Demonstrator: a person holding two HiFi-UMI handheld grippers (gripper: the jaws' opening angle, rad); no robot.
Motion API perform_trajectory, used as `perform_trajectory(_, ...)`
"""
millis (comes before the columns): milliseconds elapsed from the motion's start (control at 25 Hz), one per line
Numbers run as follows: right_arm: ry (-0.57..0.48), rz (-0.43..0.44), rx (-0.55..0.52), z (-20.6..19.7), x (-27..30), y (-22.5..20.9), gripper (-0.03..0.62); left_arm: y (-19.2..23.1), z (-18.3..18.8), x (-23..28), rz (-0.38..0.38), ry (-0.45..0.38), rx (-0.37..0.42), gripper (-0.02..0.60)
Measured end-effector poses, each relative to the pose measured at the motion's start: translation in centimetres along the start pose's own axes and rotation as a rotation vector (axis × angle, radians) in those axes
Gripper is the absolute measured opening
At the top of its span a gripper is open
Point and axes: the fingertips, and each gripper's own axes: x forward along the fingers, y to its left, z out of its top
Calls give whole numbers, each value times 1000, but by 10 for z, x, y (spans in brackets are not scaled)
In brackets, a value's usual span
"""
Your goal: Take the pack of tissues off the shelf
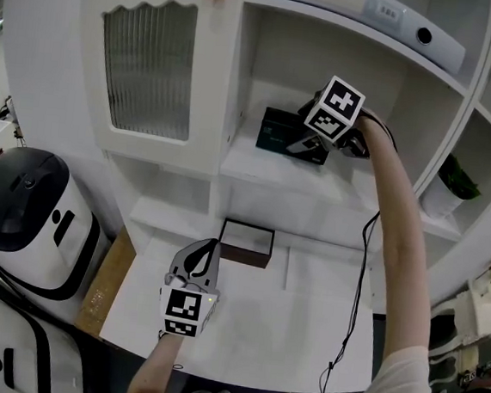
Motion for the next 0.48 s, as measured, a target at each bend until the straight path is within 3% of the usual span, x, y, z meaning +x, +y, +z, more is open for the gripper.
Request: perform_trajectory(480, 137, 44, 16, 0, 8, -3, 420, 0, -10, 10, -24, 24, -29, 0)
